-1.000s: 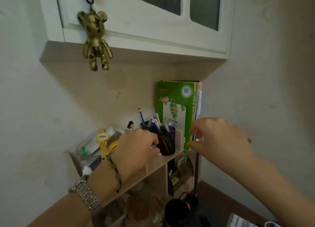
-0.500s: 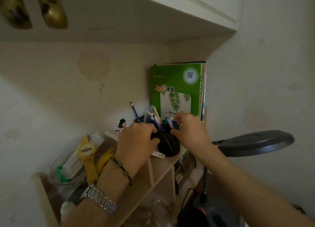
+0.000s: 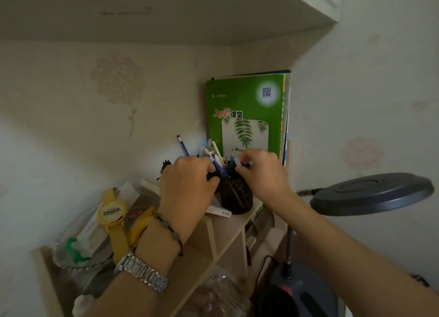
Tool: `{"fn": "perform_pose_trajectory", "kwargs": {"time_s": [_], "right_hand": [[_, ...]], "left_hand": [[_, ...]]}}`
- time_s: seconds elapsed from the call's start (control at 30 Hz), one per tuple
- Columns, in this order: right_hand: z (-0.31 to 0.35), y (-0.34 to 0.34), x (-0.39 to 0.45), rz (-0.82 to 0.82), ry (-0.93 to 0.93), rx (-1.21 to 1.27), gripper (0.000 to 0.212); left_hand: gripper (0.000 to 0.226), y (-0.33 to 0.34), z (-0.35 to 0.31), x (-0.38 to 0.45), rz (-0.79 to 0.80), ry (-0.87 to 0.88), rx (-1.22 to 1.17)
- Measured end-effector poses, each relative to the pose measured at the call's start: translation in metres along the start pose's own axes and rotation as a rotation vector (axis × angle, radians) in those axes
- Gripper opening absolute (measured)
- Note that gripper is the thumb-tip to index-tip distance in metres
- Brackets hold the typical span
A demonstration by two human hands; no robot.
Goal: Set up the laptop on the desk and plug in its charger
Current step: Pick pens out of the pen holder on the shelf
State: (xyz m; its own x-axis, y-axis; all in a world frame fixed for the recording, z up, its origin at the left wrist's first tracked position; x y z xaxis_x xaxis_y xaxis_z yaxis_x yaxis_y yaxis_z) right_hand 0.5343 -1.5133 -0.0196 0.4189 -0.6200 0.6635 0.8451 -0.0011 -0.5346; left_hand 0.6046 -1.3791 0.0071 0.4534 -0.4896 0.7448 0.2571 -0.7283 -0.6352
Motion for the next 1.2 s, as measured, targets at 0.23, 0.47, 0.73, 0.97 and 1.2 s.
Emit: {"fn": "perform_pose_trajectory", "kwargs": {"time_s": [0.23, 0.47, 0.73, 0.97, 1.2], "right_hand": [[0.014, -0.029, 0.007, -0.074, -0.056, 0.048, 0.018], [0.039, -0.077, 0.007, -0.198, -0.116, 0.168, 0.016], [0.029, -0.066, -0.010, -0.076, -0.111, 0.135, 0.018], [0.001, -0.041, -0.027, 0.060, -0.034, 0.148, 0.023], [-0.007, -0.041, -0.030, 0.048, 0.000, 0.180, 0.022]], "left_hand": [[0.027, 0.002, -0.007, 0.012, -0.144, 0.065, 0.060], [0.031, 0.027, -0.003, 0.019, -0.060, 0.070, 0.055], [0.038, 0.056, -0.001, 0.020, 0.046, 0.068, 0.141], [0.030, 0.060, -0.004, 0.021, 0.030, 0.049, 0.089], [0.027, 0.062, -0.001, 0.021, 0.007, 0.033, 0.027]]}}
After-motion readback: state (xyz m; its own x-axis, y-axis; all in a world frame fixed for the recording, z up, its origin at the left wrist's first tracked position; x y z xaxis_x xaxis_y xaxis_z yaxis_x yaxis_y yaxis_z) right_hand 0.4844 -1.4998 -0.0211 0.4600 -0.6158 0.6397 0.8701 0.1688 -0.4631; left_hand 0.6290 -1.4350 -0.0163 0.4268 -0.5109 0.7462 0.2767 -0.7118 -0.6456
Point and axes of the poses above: each hand's wrist, its own x-axis towards the middle knuckle, its own y-axis out of the palm, z = x × y, the point moved 9 cm from there along x, towards the middle knuckle, and after that the axes turned 10 degrees about -z, right-handed, at the moved point
